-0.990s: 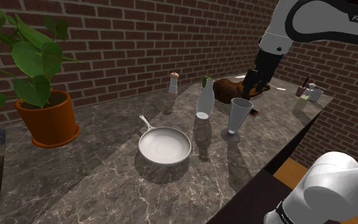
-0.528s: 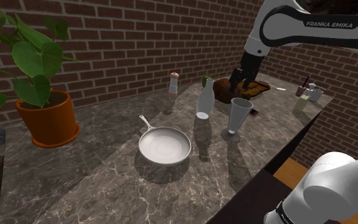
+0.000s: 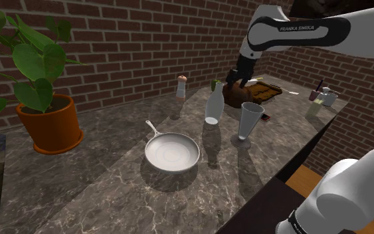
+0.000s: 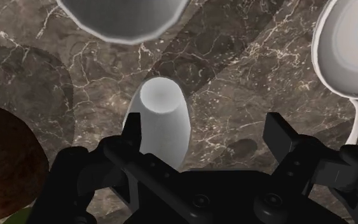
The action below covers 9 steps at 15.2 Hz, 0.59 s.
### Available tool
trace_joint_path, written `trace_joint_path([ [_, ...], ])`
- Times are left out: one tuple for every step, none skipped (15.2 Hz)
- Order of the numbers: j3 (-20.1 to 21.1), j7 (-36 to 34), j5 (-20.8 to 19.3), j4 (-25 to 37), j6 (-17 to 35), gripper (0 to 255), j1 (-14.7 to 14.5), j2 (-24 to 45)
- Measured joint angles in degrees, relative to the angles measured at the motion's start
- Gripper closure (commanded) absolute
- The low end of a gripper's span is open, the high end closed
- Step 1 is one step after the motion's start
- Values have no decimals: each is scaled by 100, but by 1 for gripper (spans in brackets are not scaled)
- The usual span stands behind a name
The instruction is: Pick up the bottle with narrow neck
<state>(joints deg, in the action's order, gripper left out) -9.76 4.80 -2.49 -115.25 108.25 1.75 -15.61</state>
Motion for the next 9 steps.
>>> trace_joint_path([
  [-34, 44, 31, 138, 88, 0, 2, 196],
  [-61, 82, 64, 311, 142, 0, 3, 395],
  [-93, 129, 96, 419, 235, 0, 10, 572],
  [-145, 212, 137, 615, 270, 0, 33, 777],
  [-172, 258, 176, 779, 321, 0, 43, 963],
  [-199, 305, 228, 999, 361, 0, 53, 1195],
  [-235, 376, 289, 1201, 414, 0, 77, 1427],
  [-262, 437, 344, 1387, 455, 0, 100, 1632],
  [-284, 490, 407, 1667, 437, 0, 124, 1872],
])
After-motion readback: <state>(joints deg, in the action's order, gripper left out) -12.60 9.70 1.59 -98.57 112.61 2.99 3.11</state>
